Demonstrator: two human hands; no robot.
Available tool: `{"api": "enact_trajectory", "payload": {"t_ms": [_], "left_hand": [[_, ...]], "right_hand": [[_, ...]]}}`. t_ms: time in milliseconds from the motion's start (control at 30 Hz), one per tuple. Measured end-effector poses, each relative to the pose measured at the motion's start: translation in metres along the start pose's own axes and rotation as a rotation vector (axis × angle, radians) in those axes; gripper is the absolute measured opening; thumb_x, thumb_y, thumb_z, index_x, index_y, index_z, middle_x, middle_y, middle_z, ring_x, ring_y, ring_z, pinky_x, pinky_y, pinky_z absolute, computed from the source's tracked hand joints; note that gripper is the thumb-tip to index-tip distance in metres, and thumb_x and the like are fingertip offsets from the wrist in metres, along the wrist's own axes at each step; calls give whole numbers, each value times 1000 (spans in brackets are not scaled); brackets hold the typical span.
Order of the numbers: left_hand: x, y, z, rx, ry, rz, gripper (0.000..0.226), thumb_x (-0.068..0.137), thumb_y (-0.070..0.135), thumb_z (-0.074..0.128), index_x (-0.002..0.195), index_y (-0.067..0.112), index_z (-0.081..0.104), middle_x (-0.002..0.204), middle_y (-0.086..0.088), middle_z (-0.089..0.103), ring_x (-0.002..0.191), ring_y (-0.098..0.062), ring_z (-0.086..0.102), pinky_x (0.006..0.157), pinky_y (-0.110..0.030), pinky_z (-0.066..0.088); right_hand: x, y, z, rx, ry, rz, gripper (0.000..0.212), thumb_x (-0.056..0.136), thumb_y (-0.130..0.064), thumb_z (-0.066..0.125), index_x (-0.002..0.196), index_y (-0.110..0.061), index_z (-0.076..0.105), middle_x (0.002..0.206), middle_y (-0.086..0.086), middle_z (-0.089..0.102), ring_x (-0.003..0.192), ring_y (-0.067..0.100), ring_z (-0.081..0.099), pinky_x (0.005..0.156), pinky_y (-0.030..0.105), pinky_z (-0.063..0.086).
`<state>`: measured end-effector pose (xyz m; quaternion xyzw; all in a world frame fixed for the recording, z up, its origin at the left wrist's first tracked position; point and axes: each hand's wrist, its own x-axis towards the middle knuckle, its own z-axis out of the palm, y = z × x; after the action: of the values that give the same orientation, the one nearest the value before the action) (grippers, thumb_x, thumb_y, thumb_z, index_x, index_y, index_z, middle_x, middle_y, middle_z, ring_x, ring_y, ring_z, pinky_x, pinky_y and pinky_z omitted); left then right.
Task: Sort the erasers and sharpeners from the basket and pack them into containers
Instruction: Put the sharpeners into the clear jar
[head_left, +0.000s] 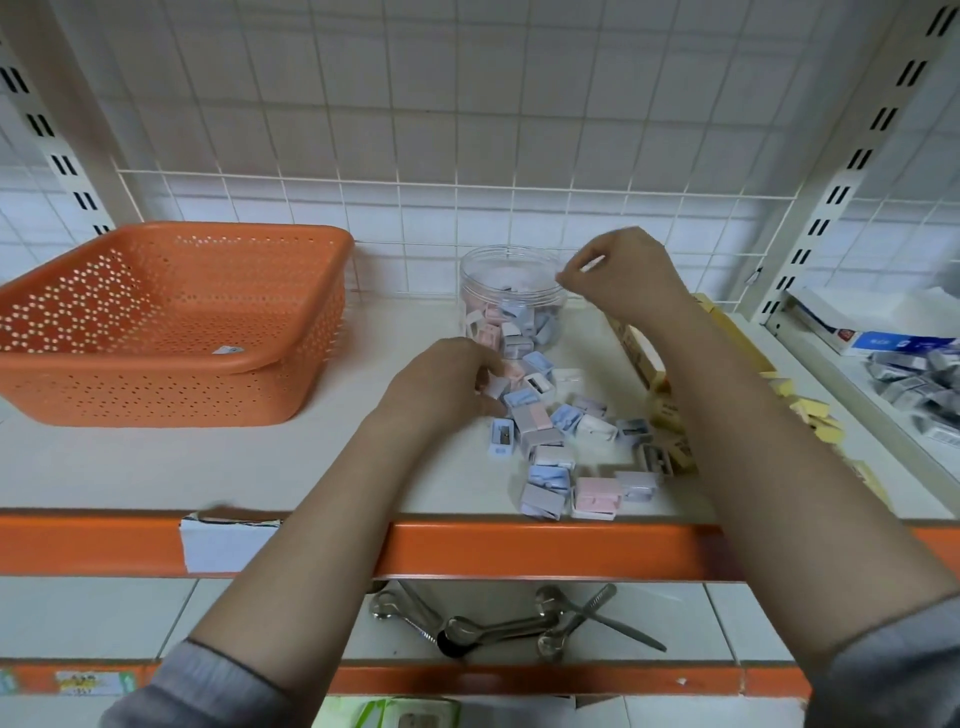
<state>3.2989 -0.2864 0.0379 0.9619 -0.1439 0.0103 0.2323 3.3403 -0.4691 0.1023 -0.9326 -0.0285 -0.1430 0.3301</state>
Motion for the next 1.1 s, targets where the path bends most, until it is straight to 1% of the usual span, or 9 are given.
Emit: {"api": "enact_trajectory", "payload": {"t_ms": [133,233,433,567,700,800,867,967,1100], "left_hand": [[0,8,-21,-54,46,39,36,75,40,75,105,24,64,90,10,60,78,-7,56,67,-21,46],[6,18,-43,-87,159,110,35,80,31,72,112,24,63,93,8,60,80,-8,56,68,-18,44],[56,19,-61,-77,239,115,33,85,21,66,118,22,62,97,4,60,80,-9,54,72,-14,33],[84,11,-54,-22,175,72,30,86,17,65,115,17,64,106,-5,64,90,-13,56,76,-16,36],[91,7,-51,-36,151,43,25,87,18,62,112,17,66,107,-4,65,95,-14,57,77,-17,37],[83,6,-53,-60,203,43,23,89,19,59,110,17,66,108,0,64,88,-9,54,77,-17,37],[67,8,-54,-102,274,38,22,90,20,56,108,17,67,104,3,64,83,-7,52,73,-15,36],[35,10,-49,-201,352,16,20,90,18,56,105,18,69,96,6,64,78,-5,53,72,-14,37],[0,6,-26,-219,333,-83,16,89,23,58,98,21,71,91,7,69,73,-3,57,68,-16,40]], "right_hand": [[-42,6,-18,-71,-226,20,13,81,-28,72,86,-15,71,83,-5,66,72,8,58,58,18,40],[-68,14,-18,-124,-314,80,17,78,-29,75,89,-18,69,85,-5,65,73,3,57,61,16,42],[-96,19,-7,-205,-359,195,23,73,-30,78,90,-20,67,91,-1,65,82,15,64,77,35,55],[-104,18,1,-285,-338,164,24,77,-24,74,98,-21,65,97,-3,63,89,14,60,78,31,52],[-105,20,7,-301,-322,154,21,79,-20,70,99,-17,66,95,0,64,88,17,60,77,34,53],[-101,20,3,-243,-311,125,17,80,-23,69,95,-14,66,90,-3,61,77,11,57,64,25,48],[-93,17,-4,-159,-234,110,16,80,-24,70,93,-16,65,89,-5,60,71,8,53,56,19,41],[-72,6,-17,-65,-102,83,18,82,-26,70,97,-20,61,92,-5,59,67,6,52,54,18,36],[-25,-10,-17,1,33,-2,26,80,-30,72,100,-15,64,94,-1,61,73,10,56,59,18,41]]}}
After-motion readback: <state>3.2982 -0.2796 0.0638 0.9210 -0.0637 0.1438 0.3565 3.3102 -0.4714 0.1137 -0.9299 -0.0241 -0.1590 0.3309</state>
